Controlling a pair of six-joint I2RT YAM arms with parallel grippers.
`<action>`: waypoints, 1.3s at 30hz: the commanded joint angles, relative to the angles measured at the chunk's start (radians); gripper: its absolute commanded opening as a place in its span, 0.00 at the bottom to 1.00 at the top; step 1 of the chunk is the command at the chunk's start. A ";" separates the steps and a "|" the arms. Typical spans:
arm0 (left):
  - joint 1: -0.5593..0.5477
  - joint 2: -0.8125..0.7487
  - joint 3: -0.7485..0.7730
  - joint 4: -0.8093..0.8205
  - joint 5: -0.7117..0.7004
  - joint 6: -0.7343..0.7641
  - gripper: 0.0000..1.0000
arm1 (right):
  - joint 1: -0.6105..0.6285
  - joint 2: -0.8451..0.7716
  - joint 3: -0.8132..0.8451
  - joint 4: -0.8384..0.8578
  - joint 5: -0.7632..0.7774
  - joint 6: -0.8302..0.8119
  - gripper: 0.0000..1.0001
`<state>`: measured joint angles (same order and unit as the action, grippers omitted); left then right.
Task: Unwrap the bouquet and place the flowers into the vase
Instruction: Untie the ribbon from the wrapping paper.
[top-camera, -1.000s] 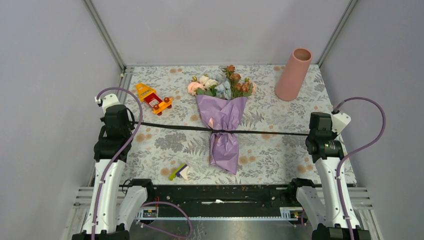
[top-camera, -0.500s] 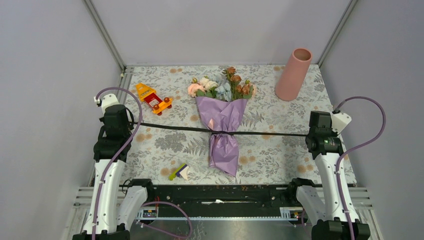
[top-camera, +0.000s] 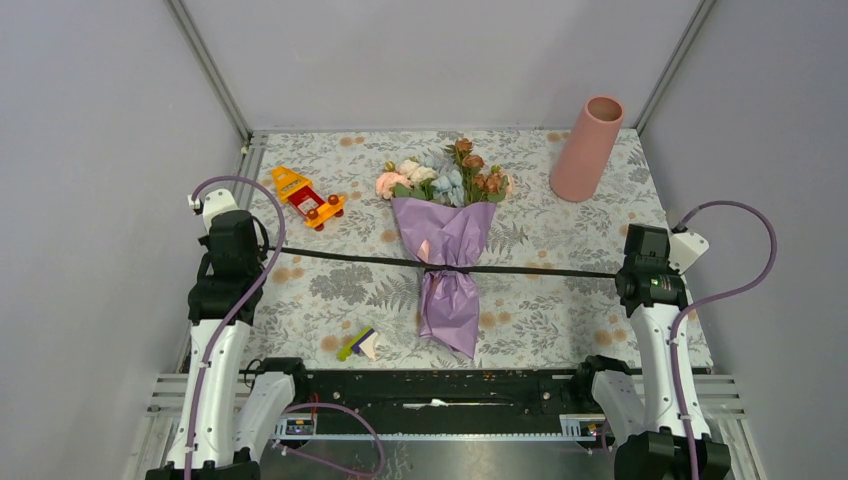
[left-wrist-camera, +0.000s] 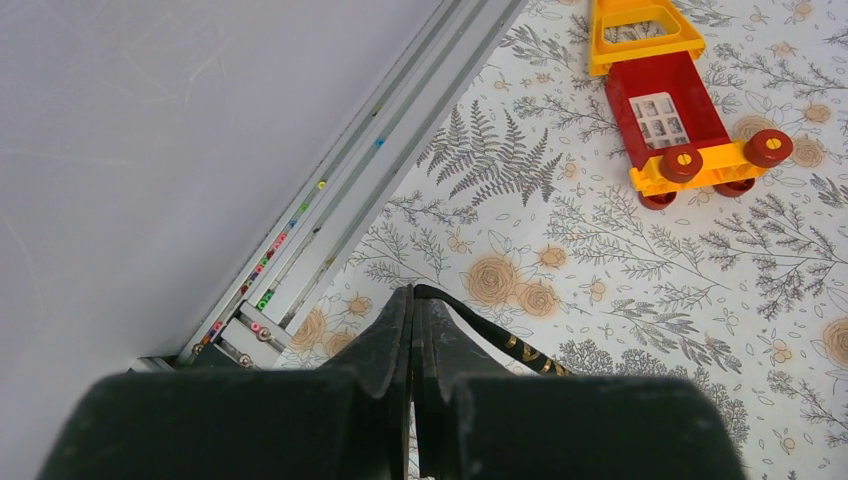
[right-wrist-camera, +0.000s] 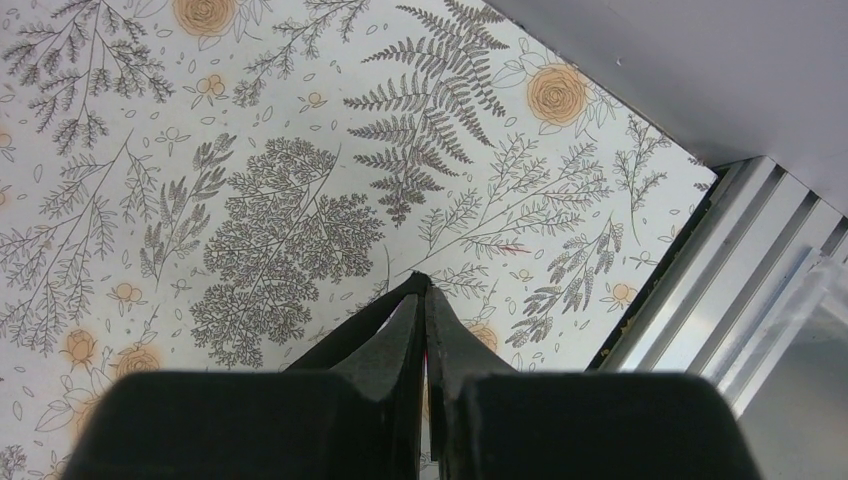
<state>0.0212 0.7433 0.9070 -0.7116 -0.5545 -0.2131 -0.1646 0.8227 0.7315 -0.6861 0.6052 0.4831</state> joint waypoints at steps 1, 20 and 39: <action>0.017 -0.023 0.007 0.054 -0.093 0.022 0.00 | -0.033 0.003 -0.004 0.034 0.042 0.015 0.00; 0.016 -0.087 -0.026 0.089 0.320 0.036 0.78 | -0.038 -0.081 -0.010 0.108 -0.322 -0.104 0.96; -0.485 0.043 -0.276 0.521 0.737 -0.301 0.73 | 0.456 0.004 -0.167 0.358 -0.858 -0.003 0.71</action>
<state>-0.3389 0.7383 0.6739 -0.4110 0.1650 -0.4107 0.1436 0.8082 0.5720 -0.4431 -0.2314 0.4393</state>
